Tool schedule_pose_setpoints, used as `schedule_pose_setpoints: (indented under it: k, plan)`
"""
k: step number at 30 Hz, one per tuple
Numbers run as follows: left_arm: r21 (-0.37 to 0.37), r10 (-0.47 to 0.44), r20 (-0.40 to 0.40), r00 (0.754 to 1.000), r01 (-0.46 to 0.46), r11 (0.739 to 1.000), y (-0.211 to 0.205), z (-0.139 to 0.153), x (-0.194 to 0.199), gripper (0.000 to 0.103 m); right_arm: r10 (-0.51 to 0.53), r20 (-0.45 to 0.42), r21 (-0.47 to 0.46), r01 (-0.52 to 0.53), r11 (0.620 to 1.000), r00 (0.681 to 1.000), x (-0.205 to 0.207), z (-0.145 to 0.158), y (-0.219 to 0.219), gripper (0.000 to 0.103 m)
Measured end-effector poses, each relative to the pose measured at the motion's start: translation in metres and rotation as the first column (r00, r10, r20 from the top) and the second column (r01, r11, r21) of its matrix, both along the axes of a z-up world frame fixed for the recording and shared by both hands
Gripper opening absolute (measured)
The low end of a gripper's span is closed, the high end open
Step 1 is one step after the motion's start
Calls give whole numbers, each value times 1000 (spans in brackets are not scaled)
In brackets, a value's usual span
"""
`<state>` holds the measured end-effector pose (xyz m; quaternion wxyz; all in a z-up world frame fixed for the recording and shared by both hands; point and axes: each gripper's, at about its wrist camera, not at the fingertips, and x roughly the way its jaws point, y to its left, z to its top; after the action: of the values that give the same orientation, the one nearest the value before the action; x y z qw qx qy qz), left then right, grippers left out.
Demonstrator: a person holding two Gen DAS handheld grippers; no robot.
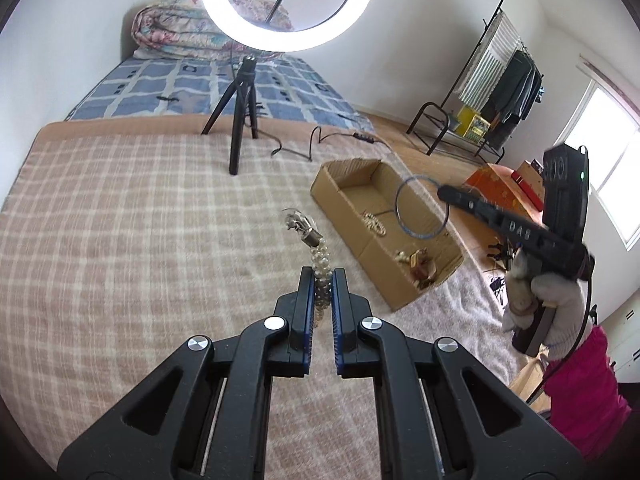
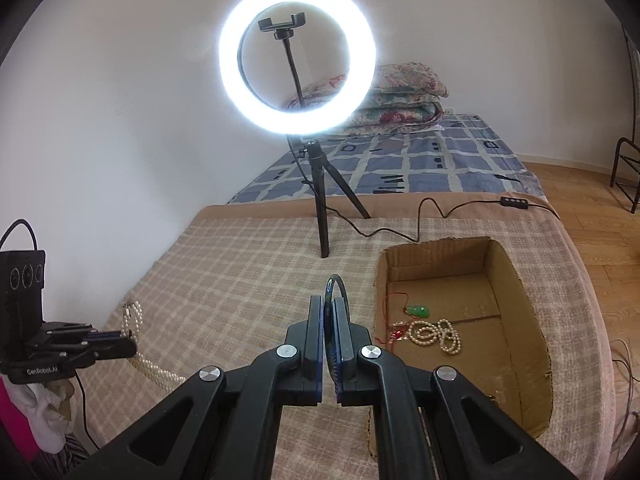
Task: Organize jewelry
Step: 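Carry the pearl necklace and black ring in both tools over the box, then open both tools to drop the necklace and ring into the box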
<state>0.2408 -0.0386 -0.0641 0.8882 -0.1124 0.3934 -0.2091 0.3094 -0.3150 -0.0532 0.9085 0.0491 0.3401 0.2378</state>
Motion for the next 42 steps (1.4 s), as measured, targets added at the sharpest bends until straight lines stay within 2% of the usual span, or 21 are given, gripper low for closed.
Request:
schedule_pose_setpoints:
  k: [14,23,27,34,42]
  plan:
    - [-21,-35,74,997,37,999,-41,35,66,6,-87,-10,1,87,996,996,0,-5,-46,1]
    - [-24,-70,151,986,74,997,-77,78,107,6,-120,-24,-16,119,993,993,5,-12,-58,1]
    - [-21,-92,166,982,97,995,-100,87,123,6,-136,-32,-23,135,991,990,8,-16,-63,1]
    - [-20,-114,158,981,119,993,-133,83,152,6,-164,-59,-28,162,986,985,17,-27,-71,1]
    - [-32,-126,114,985,131,991,-171,61,183,6,-177,-90,-45,173,984,980,30,-41,-70,1]
